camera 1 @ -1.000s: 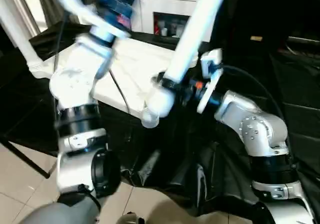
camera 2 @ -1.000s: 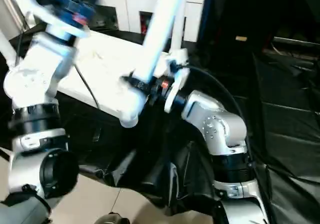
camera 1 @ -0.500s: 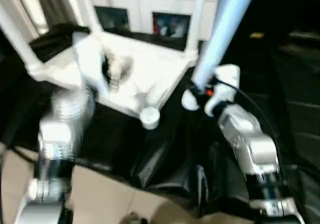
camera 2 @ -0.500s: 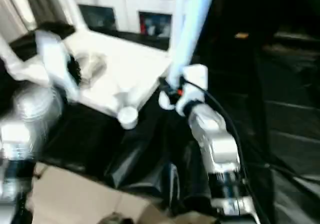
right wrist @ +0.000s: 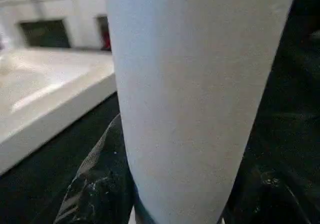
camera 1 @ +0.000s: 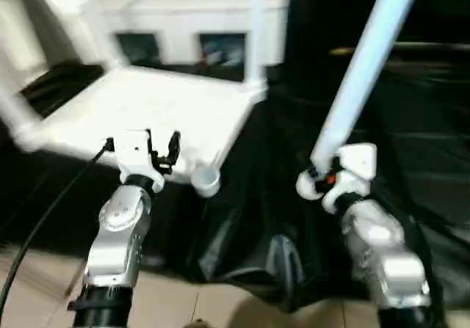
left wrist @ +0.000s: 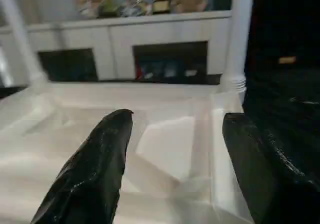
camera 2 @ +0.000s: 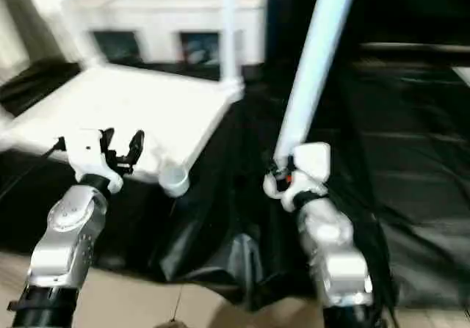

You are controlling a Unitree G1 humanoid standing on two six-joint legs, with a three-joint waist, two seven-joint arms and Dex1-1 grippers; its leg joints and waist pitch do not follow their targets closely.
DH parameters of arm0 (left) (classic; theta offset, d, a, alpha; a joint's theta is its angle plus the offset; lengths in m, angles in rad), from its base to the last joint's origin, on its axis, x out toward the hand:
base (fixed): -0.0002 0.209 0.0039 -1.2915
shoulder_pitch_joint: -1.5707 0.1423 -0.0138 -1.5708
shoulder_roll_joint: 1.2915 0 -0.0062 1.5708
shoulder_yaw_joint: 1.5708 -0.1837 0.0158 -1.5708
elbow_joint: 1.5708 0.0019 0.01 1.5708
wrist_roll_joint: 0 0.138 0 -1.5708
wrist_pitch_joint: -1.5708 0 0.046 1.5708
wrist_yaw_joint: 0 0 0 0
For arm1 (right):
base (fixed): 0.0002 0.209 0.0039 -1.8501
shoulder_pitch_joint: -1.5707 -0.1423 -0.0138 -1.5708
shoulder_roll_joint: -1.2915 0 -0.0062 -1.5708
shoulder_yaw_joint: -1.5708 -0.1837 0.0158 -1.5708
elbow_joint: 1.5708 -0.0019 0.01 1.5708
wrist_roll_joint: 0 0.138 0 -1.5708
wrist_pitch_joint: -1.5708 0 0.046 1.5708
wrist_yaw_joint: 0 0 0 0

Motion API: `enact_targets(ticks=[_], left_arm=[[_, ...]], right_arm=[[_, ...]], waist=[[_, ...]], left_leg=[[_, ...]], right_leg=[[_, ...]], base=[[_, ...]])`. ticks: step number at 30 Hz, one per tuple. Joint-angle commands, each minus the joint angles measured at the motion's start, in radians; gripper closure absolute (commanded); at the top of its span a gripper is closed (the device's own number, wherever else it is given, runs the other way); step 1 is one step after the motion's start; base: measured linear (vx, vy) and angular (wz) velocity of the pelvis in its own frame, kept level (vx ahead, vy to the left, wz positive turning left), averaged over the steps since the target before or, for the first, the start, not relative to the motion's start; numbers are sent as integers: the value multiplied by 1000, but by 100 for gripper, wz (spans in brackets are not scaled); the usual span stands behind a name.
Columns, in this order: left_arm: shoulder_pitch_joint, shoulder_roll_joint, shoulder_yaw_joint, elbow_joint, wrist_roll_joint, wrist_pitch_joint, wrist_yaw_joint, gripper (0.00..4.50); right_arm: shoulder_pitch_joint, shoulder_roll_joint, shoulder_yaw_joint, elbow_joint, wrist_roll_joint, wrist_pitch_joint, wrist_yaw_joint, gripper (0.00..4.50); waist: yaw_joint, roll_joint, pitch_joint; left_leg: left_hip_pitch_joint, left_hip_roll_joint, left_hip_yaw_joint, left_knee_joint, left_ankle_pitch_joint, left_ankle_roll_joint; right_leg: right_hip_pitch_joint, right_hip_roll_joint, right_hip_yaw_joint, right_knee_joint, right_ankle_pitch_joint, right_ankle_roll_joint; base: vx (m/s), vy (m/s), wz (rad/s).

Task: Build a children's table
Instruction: Pick table leg

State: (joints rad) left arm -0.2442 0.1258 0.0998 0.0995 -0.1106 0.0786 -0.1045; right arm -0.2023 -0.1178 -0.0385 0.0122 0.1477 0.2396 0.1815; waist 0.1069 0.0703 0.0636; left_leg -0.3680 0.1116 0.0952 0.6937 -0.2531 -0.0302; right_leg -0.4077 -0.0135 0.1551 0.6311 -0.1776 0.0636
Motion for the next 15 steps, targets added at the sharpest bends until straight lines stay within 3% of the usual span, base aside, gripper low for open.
enact_targets(ticks=[1, 2, 3, 4, 5, 6, 7, 8, 9, 10, 11, 12, 13, 14, 15], left_arm=[[12, 23, 6, -8, 11, -7, 15, 120], [16, 26, 4, -10, 13, -13, 19, 120], [28, 33, 3, -19, 29, -18, 27, 120], [33, 33, 7, -26, 33, -19, 30, 120], [37, 28, 12, -32, 35, -15, 32, 120], [37, 28, 12, -32, 35, -15, 32, 120], [41, 22, 14, -36, 44, -17, 35, 120], [41, 17, 15, -33, 46, -18, 39, 120], [38, 12, 14, -26, 51, -14, 54, 120], [35, 12, 10, -18, 79, -36, 84, 120], [34, 6, 8, -13, 73, -39, 91, 120], [36, 5, -2, -15, 79, -38, 94, 120], [39, 3, -11, -19, 94, -40, 108, 120], [41, -1, -15, -24, 100, -37, 115, 120], [44, -9, -22, -30, 112, -34, 127, 120]], right_arm=[[-16, 20, 13, 8, 13, -12, 5, 264], [-18, 24, 9, 12, 20, -7, 7, 264], [-29, 32, 11, 31, 14, -20, -3, 264], [-32, 35, 17, 39, 16, -19, 2, 264], [-34, 37, 24, 43, 25, -8, 17, 264], [-34, 37, 24, 43, 25, -8, 17, 264], [-32, 42, 31, 41, 32, 3, 31, 264], [-30, 44, 34, 40, 23, 2, 24, 264], [-27, 45, 38, 37, 20, 0, 26, 264], [-21, 46, 40, 28, 26, -3, 38, 264], [-15, 37, 52, 20, 15, -7, 49, 264], [-10, 23, 69, 15, -12, -15, 52, 264], [-7, 14, 79, 12, -18, -10, 64, 264], [-5, 13, 79, 13, -16, -4, 65, 264], [-5, 9, 78, 16, -16, -2, 63, 264]], waist=[[-9, -30, -50], [-26, -23, -61], [-81, 24, -75], [-105, 29, -73], [-107, 26, -57], [-117, 6, -66], [-117, 8, -68], [-117, -36, -81], [-98, -62, -90], [-68, -62, -89], [-77, -47, -72], [-69, -48, -55], [-69, -24, -64], [-97, 15, -69], [-105, 16, -79]], left_leg=[[23, 12, -4, -84, -181, 54], [64, 24, 10, -119, -232, 70], [33, 40, -32, -216, -408, 248], [44, 43, -50, -226, -269, 360], [47, 55, -38, -220, -188, 403], [69, 65, -47, -204, -154, 420], [75, 66, -46, -220, -140, 388], [66, 67, -55, -221, -171, 294], [18, 54, -27, -174, -230, 165], [-93, 32, -90, 128, -228, -9], [-120, 15, -121, 156, -161, -133], [-61, 17, -77, 50, -75, -186], [-28, 26, -67, -32, -28, -168], [-16, 101, -118, -135, -26, -115], [-18, 122, -193, -177, -62, -72]], right_leg=[[7, -40, 63, -161, -685, -103], [-20, -6, 18, -131, -601, -92], [-19, 6, -168, 51, -285, -117], [-35, -11, -237, 123, -185, -92], [-45, -23, -273, 132, -169, -88], [-47, -36, -276, 118, -148, -82], [-27, -50, -281, 106, -149, -61], [9, -116, -233, 46, -147, -46], [51, -223, -169, -4, -135, -45], [93, -478, -4, -135, -182, -112], [110, -386, -94, -114, -179, -127], [87, -242, -245, -111, -263, -208], [83, -167, -294, -90, -300, -250], [76, -53, -284, -16, -196, -198], [88, -54, -292, 41, -106, -187]], base=[[-28, 175, -26], [-83, 299, -50], [-93, 302, -32], [-125, 441, -34], [-70, 316, -10], [-60, 254, -9], [-77, 224, -24], [-77, 224, -24], [-96, 217, -29], [-74, 209, -21], [-74, 209, -21], [-68, 200, -39], [-47, 222, -31], [-47, 222, -31], [-61, 195, 24]])
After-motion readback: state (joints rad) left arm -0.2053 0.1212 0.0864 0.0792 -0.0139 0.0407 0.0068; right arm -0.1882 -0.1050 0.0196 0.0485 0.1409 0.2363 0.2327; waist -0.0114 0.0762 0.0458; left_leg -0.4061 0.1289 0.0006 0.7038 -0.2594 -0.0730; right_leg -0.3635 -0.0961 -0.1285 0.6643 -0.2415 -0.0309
